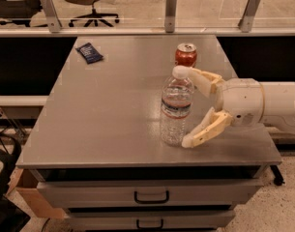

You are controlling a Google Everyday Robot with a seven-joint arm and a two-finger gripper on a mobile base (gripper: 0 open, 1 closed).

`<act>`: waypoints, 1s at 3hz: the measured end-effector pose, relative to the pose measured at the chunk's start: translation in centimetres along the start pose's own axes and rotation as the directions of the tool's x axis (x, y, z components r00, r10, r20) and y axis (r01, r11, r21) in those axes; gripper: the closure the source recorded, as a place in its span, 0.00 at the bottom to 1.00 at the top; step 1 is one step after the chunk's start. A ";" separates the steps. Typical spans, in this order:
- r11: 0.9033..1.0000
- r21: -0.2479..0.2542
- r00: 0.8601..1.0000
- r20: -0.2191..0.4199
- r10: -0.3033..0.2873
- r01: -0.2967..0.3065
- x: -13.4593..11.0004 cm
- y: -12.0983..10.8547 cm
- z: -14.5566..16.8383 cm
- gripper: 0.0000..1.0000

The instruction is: Move water bottle near rxbar blueberry

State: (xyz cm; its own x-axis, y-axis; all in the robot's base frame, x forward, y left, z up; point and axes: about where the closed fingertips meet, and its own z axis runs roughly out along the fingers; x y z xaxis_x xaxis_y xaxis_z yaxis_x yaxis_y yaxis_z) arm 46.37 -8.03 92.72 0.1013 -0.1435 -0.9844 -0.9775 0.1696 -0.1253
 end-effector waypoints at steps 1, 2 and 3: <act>1.000 0.016 0.996 -0.084 -0.014 0.016 -0.2 0.2 0.8 0.06; 1.000 0.012 0.996 -0.085 -0.018 0.020 -0.4 0.3 1.0 0.24; 1.000 0.008 0.996 -0.085 -0.021 0.022 -0.5 0.4 1.3 0.46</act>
Offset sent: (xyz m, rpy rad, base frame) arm -0.0007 0.0080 0.0005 -0.0741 -0.0027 -0.0225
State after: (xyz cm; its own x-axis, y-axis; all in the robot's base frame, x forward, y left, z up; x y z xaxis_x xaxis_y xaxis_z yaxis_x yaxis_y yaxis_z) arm 46.15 -6.66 93.01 0.1057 -0.2296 -0.9675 -0.9735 0.1744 -0.1477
